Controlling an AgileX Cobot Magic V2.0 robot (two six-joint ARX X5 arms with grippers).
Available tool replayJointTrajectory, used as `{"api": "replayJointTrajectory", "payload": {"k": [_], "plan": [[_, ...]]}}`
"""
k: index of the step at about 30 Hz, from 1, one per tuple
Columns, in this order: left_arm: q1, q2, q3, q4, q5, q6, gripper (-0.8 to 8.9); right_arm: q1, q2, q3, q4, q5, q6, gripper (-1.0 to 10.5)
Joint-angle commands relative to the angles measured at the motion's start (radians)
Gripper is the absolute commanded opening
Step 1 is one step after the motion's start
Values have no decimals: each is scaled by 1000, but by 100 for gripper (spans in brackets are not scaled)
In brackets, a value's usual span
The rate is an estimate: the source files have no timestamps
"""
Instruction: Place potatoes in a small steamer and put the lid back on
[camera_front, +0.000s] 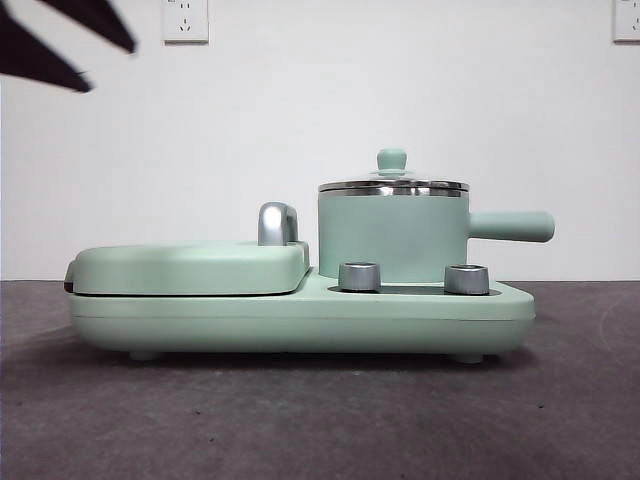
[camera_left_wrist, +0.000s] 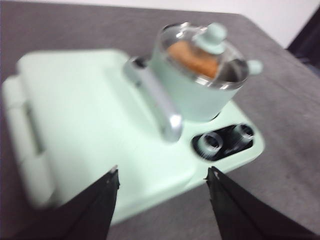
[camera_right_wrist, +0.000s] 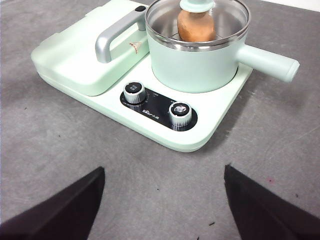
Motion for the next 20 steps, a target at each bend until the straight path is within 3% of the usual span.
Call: {"api": "replayJointTrajectory", "payload": {"k": [1,7,8,9,10,11,20], "plan": [[6,-48,-16,-55,-36,-28,280,5,2,5,6,-8,11,379],[11,-134,-19,-233,-45,-19,274,5,2,5,3,-10,10,377],[12,-143,-19,-254,-32,-17,199,5,2,5,3,-10,11,289],[12,-151,-19,-269,-31,-13,-34,5,2,5,3,-10,11,35],[12,-158,-19,-264,-33,-13,29,5,2,5,4,-16,8,-6],[12,-161,-19,-256,-33,-3,6,5,2,5,3,-27,10,69],[12,-180,-16,-249,-33,0,6,5,2,6,41,-25,10,71]]}}
